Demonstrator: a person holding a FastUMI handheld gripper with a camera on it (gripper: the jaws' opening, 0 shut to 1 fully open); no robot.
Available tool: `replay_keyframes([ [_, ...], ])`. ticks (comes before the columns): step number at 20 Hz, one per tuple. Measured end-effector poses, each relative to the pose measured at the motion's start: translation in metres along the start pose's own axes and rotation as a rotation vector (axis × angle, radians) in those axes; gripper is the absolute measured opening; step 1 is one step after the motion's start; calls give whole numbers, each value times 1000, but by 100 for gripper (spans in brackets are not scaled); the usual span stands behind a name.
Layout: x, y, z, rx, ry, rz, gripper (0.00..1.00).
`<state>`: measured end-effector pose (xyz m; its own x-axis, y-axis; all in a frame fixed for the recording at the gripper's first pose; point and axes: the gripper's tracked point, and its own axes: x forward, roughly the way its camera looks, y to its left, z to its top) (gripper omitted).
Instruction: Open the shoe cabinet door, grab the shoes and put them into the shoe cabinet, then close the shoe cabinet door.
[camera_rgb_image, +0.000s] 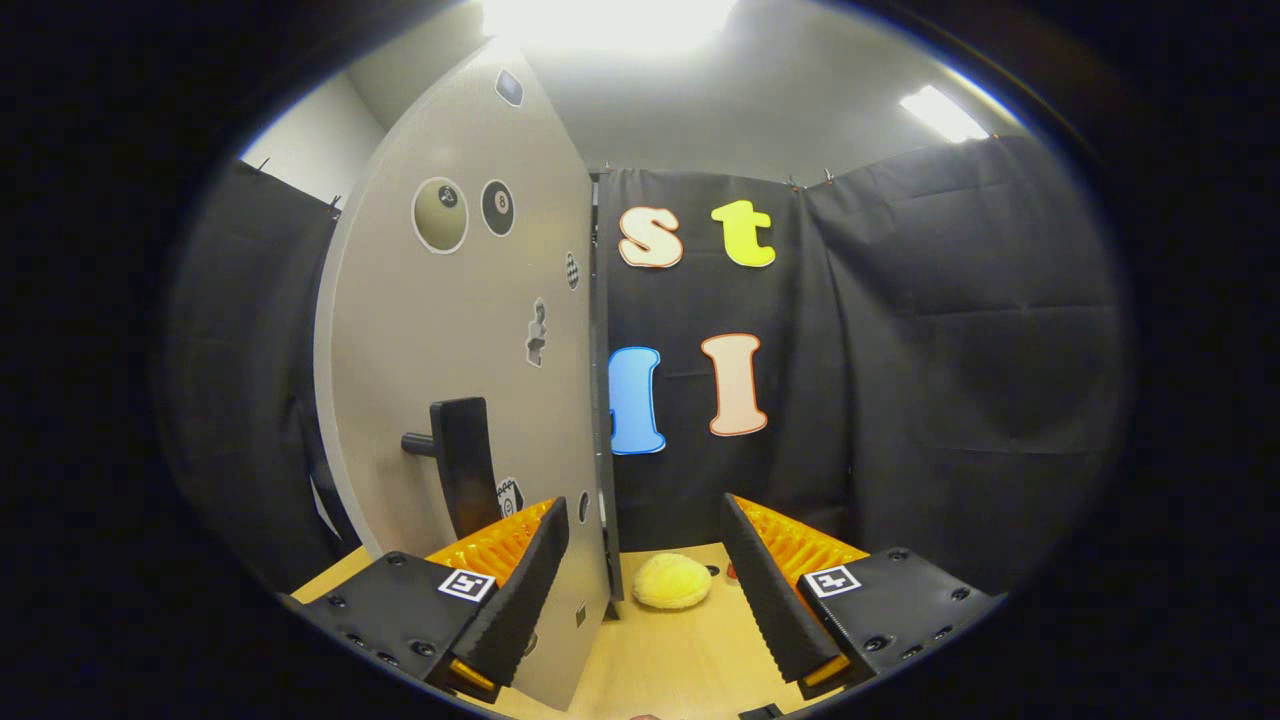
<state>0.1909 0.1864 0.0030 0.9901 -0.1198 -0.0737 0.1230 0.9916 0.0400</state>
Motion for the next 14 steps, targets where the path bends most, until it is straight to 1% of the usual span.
replay_keyframes([
  [2, 3, 27, 0, 1, 2, 15, 96],
  [5, 16, 68, -2, 16, 16, 70, 96],
  [8, 36, 116, 2, 45, 28, 165, 96],
  [11, 61, 166, 6, 10, 28, 270, 96],
  [12, 70, 177, 4, -4, 27, 284, 97],
  [14, 75, 190, 0, 9, 47, 303, 97],
])
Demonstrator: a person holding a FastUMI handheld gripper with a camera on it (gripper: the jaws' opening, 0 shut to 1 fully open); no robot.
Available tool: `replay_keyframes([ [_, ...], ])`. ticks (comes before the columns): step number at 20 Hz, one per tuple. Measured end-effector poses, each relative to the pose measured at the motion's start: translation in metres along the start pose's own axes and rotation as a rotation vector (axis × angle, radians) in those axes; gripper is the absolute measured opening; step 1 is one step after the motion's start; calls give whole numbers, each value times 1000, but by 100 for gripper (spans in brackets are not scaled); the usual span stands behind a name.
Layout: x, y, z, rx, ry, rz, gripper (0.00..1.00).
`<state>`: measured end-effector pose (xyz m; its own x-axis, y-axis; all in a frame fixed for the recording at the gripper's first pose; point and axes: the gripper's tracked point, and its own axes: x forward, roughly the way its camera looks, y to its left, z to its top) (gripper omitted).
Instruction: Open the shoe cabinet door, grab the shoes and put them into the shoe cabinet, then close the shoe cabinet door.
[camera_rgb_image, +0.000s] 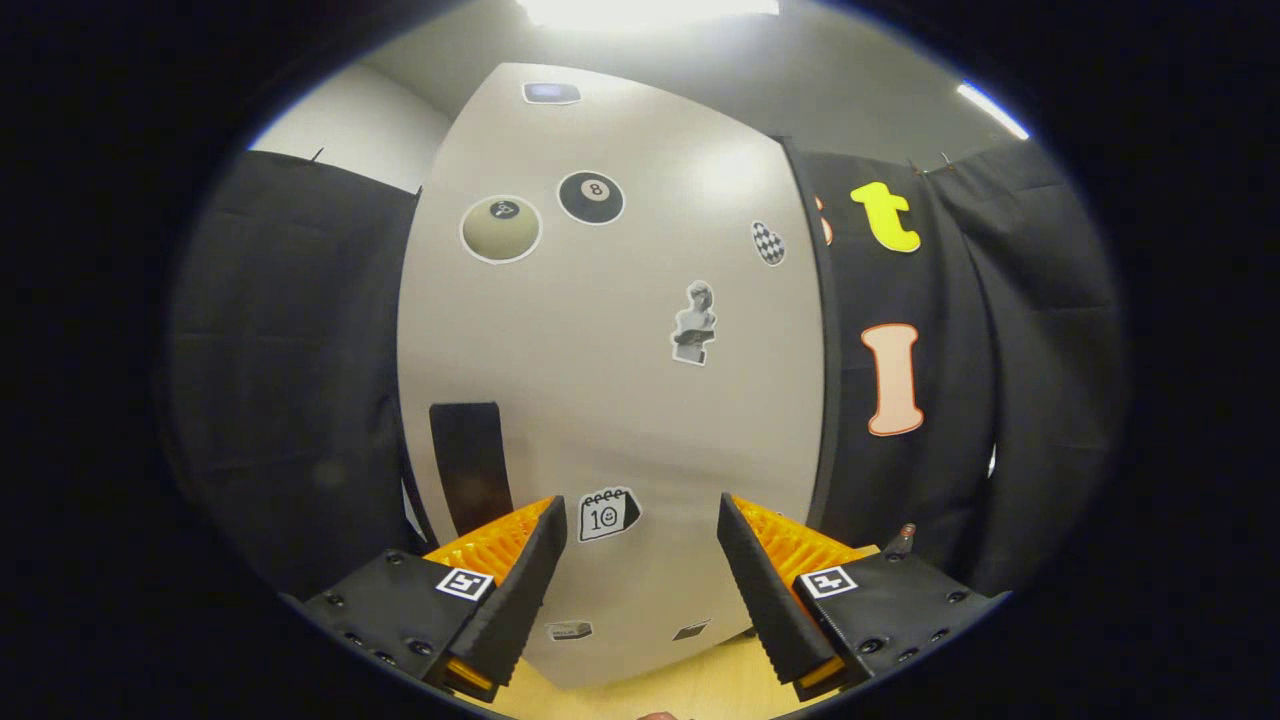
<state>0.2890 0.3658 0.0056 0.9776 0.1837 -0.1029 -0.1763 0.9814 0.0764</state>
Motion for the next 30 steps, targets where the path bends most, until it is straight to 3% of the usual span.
replay_keyframes([
  [3, -5, -2, -2, 26, 7, 4, 98],
  [12, -62, -52, -28, -38, 3, -140, 98],
  [24, -88, -50, -27, -58, 14, -175, 97],
  [30, -91, -41, -37, -65, 15, -145, 97],
])
